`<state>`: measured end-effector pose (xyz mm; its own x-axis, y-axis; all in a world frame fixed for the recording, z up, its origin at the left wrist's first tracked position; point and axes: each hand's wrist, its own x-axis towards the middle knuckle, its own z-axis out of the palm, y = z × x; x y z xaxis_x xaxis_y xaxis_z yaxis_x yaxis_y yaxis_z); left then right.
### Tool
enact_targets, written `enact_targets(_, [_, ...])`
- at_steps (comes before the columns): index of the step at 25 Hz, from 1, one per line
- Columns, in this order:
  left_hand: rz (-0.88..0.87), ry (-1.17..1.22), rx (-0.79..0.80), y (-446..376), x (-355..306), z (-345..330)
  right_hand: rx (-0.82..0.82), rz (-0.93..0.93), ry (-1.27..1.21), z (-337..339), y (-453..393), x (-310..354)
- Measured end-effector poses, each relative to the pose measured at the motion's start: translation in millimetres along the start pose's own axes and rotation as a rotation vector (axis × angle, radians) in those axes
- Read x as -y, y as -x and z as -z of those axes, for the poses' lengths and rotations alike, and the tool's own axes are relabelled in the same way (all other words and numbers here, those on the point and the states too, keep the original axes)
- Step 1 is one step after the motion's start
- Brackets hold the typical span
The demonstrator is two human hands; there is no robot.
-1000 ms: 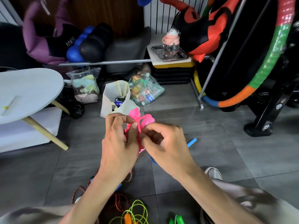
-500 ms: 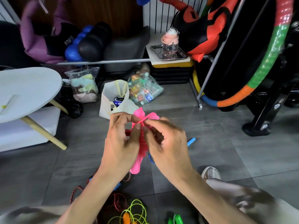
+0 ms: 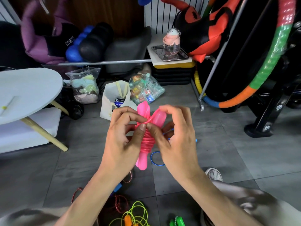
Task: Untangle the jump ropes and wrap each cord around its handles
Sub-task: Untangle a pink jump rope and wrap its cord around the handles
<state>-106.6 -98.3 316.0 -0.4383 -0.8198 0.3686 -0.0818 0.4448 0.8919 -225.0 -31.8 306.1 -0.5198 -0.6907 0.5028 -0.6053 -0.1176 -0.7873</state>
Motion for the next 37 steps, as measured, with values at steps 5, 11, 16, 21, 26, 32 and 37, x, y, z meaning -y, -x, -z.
enact_targets(5, [-0.04,-0.072,0.003,1,4,1,0.135,0.158,0.393,7,-7,-8])
enact_targets(11, [-0.112,-0.081,0.04,4,4,1,0.29,0.197,0.202,22,-24,-16])
enact_targets(16, [-0.037,0.01,0.108,6,5,-3,0.246,-0.044,-0.029,19,-18,-13])
enact_targets(21, [0.012,0.008,0.111,9,3,-13,0.258,-0.181,-0.114,21,-19,-2])
enact_targets(26, [-0.089,-0.097,0.064,7,11,-10,0.33,-0.268,-0.176,34,-29,-5])
enact_targets(32, [-0.194,-0.308,0.107,11,14,-15,0.419,-0.265,0.083,32,-26,-9])
enact_targets(37, [-0.162,-0.317,0.109,7,12,-11,0.411,-0.207,-0.053,37,-29,-10])
